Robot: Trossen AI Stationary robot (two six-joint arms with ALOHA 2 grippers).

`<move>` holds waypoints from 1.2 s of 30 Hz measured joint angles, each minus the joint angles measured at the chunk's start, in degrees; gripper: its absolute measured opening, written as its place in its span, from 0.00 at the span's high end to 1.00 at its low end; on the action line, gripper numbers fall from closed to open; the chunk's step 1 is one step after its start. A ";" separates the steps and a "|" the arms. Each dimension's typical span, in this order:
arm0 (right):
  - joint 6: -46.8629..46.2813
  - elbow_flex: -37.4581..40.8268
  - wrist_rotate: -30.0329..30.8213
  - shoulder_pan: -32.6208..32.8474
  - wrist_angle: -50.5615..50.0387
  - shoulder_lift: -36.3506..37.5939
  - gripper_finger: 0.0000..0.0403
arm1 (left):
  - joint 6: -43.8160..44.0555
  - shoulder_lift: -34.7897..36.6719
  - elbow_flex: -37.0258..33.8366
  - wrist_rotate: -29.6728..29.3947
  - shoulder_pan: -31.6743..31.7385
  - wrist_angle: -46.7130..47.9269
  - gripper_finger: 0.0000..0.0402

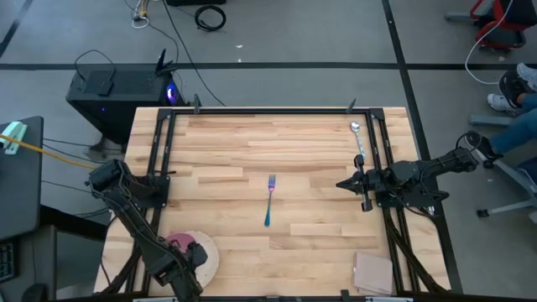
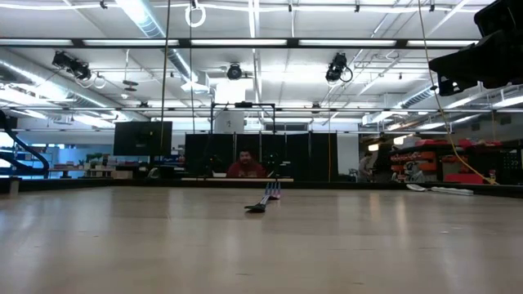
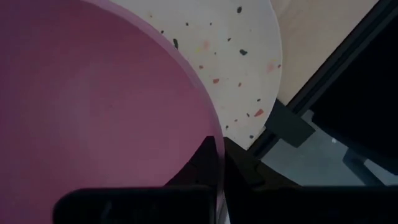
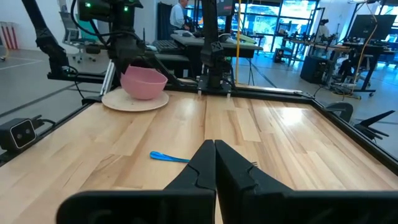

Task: Set table place
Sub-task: Put the pink bowl into the white pattern plate

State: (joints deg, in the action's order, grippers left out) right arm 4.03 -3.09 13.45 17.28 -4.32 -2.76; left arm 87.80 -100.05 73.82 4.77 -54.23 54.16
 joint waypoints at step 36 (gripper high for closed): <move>0.00 0.00 0.00 0.00 -0.15 0.00 0.99 | -6.02 -5.07 6.40 -4.71 0.00 3.34 0.96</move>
State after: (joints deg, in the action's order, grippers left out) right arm 4.03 -3.09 13.45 17.28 -4.47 -2.76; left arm 81.78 -105.12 80.23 0.06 -54.24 57.51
